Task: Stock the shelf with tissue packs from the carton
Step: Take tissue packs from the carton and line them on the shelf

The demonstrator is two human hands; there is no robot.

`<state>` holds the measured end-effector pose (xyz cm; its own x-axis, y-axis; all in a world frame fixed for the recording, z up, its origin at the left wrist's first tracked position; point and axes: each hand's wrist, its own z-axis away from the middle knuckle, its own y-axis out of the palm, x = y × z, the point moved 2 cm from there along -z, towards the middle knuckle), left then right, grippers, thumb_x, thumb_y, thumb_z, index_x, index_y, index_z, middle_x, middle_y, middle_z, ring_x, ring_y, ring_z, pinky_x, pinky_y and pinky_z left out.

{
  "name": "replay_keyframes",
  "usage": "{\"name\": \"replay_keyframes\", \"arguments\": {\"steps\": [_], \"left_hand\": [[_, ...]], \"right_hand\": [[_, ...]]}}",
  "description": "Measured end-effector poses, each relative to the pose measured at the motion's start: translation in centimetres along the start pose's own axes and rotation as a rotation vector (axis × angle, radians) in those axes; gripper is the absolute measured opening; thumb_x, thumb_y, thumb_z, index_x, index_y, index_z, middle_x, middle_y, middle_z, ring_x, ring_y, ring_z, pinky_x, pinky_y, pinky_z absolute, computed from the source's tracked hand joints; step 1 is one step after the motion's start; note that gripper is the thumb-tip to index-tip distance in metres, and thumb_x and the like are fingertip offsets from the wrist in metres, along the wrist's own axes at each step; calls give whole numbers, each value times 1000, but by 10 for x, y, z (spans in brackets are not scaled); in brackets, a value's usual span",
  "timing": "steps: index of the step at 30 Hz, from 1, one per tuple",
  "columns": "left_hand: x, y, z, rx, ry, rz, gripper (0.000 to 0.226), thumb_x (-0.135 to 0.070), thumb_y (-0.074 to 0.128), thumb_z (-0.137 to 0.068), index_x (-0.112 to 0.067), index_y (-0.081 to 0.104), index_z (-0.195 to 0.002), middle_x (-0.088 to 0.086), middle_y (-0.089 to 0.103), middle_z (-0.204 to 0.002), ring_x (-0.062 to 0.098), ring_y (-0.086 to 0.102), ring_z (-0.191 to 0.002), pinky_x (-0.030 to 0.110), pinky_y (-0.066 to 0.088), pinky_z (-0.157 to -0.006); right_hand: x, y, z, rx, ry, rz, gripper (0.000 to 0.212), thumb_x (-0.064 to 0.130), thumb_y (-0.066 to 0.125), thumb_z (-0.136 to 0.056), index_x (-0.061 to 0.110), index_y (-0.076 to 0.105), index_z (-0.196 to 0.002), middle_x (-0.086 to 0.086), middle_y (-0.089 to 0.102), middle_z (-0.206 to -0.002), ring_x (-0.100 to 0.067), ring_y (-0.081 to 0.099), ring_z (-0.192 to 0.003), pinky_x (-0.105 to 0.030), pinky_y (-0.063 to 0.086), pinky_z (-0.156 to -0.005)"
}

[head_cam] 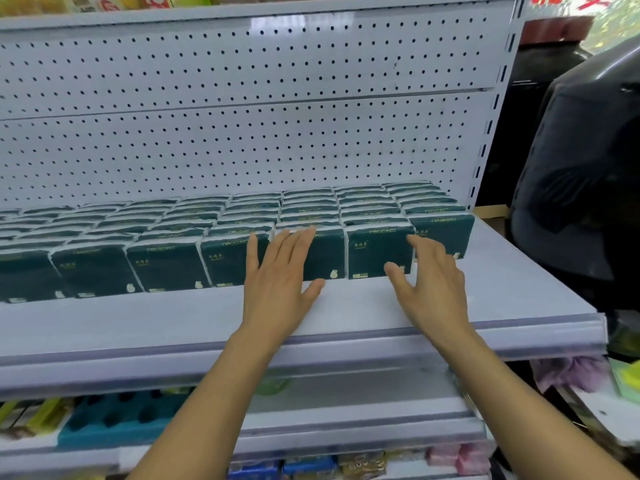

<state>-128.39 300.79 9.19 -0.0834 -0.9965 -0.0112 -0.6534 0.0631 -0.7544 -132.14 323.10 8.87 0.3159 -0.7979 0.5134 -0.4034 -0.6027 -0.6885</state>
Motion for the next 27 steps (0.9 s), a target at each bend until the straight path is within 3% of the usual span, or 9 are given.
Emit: {"name": "replay_keyframes", "arguments": {"steps": [6, 14, 20, 24, 27], "left_hand": [[3, -32, 69, -68, -121, 44, 65, -49, 54, -93, -24, 35, -150, 2, 49, -147, 23, 45, -135, 57, 25, -117], [57, -93, 183, -166, -300, -35, 59, -40, 59, -93, -15, 46, -145, 3, 56, -138, 23, 51, -125, 51, 35, -111], [134, -147, 274, -18, -575, -229, 62, -54, 48, -94, -22, 44, -147, 5, 51, -142, 28, 53, -125, 53, 41, -104], [195, -184, 341, 94, -690, -366, 61, -58, 44, -93, -29, 43, -148, 3, 54, -139, 27, 53, -124, 51, 37, -109], [241, -210, 393, 149, -774, -399, 64, -59, 40, -92, -28, 43, -148, 5, 56, -136, 28, 57, -118, 52, 43, -104]], "right_hand": [[41, 11, 47, -92, -386, 38, 49, 37, 51, -94, 18, 46, -139, -4, 58, -132, -25, 55, -119, -49, 40, -104], [134, 52, 120, 43, -740, -166, 52, 31, 55, -93, 16, 43, -141, -5, 57, -131, -22, 51, -117, -43, 39, -101], [230, 107, 186, 221, -902, -255, 54, 39, 52, -92, 17, 47, -141, -6, 56, -133, -25, 53, -117, -40, 40, -96], [306, 152, 241, 328, -912, -258, 55, 46, 45, -92, 21, 47, -141, -7, 53, -137, -28, 53, -115, -44, 44, -94], [361, 185, 287, 435, -896, -287, 58, 49, 42, -92, 23, 44, -143, -6, 50, -141, -29, 55, -116, -43, 47, -89]]}}
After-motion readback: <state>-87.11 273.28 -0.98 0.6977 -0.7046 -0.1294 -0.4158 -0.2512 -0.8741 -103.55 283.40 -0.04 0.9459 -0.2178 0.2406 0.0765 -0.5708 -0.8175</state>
